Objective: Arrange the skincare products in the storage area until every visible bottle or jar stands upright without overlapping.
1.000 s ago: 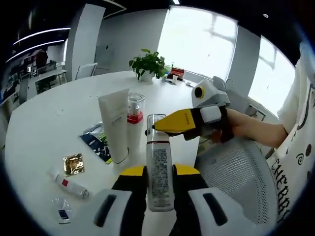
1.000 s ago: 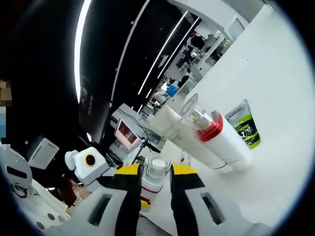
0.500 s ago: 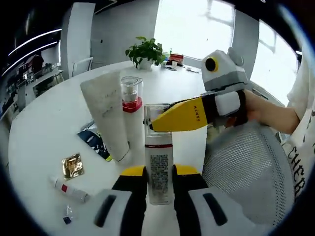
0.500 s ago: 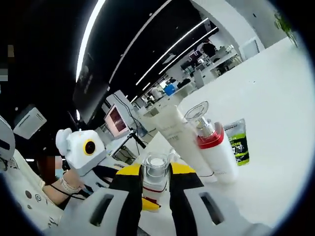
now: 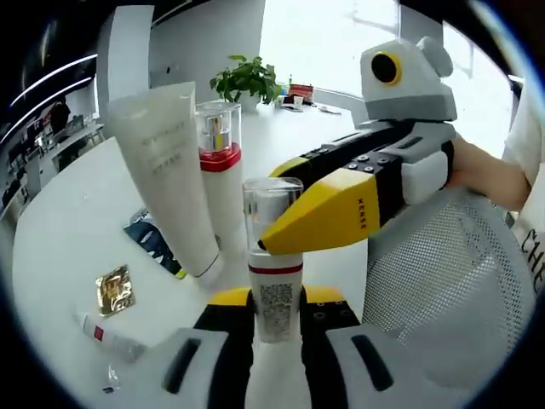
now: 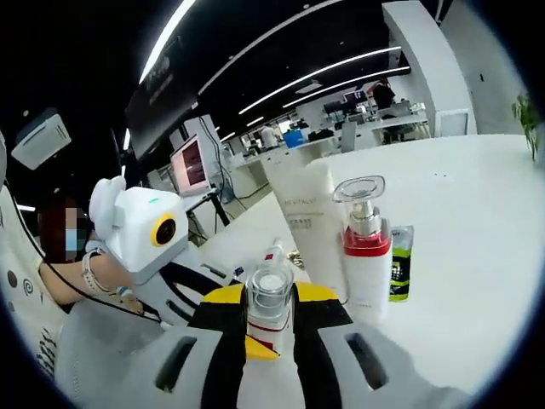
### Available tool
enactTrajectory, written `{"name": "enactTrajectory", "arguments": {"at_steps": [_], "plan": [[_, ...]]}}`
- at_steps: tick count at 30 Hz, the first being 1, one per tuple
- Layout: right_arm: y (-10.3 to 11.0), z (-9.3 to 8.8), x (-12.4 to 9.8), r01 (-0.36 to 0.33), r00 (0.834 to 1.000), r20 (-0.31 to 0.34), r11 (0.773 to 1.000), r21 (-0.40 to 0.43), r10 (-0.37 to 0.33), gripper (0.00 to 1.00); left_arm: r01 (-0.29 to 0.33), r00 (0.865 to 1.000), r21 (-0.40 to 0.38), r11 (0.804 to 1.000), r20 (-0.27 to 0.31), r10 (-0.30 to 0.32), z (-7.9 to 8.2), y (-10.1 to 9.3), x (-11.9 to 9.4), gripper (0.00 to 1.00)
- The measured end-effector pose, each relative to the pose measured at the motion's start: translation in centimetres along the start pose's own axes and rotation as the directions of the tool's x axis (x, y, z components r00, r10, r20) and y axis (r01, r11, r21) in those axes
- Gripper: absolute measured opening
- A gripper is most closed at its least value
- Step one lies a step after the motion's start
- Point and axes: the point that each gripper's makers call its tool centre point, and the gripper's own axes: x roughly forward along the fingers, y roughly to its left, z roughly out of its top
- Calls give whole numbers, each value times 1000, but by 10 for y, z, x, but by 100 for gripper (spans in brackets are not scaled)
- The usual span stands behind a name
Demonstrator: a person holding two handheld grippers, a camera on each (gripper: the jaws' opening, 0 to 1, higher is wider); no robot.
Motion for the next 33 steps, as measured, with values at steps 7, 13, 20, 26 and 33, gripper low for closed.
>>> {"name": "enactTrajectory", "arguments": {"at_steps": [7,13,20,26,33], "plan": [[3,-4,2,-8,1000,-23,999,-52,7,21,5,1000,22,1000,3,-5,-3,1,5,15],[3,-11,4,-3,998,-57,994,-106,-3,21,3,1000,41,999,1,-3,-9,3,10,15],[5,-15,5,-13,997,-78,991,-134,3,22,10,1000,47,999,1,-10,-14,3,13,15],[6,-18,5,-15,996,-88,990,-142,3,22,-15,1000,76,997,2,15,-16,9,15,15],[9,-21,6,-35,994,-104,990,-139,21,25,-45,999,89,995,22,43,-15,15,14,16]]}}
